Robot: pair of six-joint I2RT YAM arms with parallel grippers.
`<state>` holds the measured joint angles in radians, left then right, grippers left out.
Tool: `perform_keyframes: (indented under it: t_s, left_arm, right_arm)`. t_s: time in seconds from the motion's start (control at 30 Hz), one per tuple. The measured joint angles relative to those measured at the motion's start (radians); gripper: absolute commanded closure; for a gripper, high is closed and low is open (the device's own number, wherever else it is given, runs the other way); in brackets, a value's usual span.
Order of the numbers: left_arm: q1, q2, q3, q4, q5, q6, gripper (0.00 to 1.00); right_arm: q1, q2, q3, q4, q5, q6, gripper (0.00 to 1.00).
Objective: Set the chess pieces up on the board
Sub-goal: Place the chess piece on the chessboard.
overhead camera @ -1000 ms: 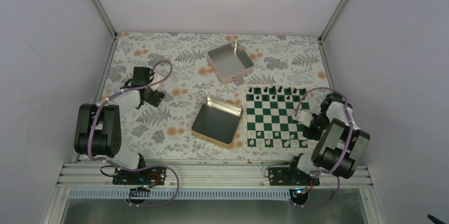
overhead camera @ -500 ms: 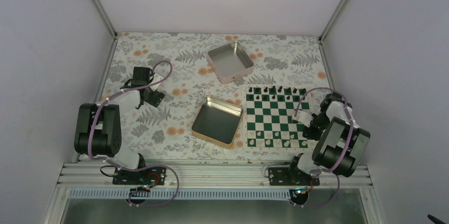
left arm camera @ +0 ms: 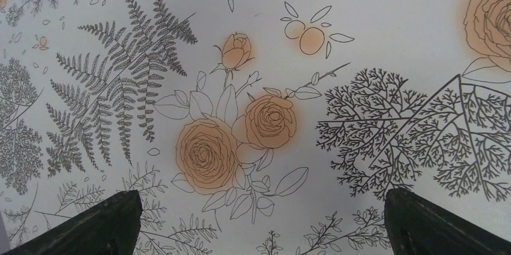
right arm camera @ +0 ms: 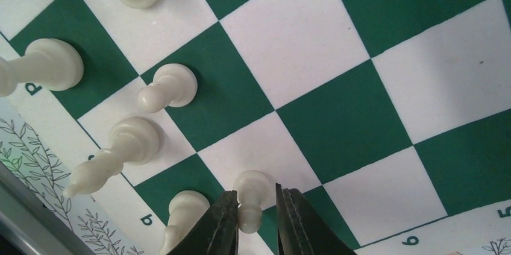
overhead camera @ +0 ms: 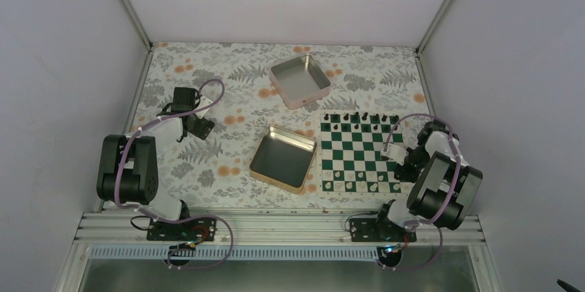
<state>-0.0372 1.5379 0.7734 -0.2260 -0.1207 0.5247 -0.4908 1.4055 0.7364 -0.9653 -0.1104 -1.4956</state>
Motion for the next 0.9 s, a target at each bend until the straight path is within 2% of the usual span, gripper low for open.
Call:
perform_keyframes:
  t_s: [0.8, 0.9]
  left_arm:
    - [0.0, 0.0, 0.0, -0.017, 0.002, 0.008, 0.0]
    - [-0.002, 0.0, 0.0, -0.018, 0.002, 0.008, 0.0]
  right_arm:
    - [0.027, -0.021, 0.088, -0.105, -0.037, -0.001, 0.78]
    - [0.032, -0.042, 0.149, -0.143, -0.06, -0.003, 0.69]
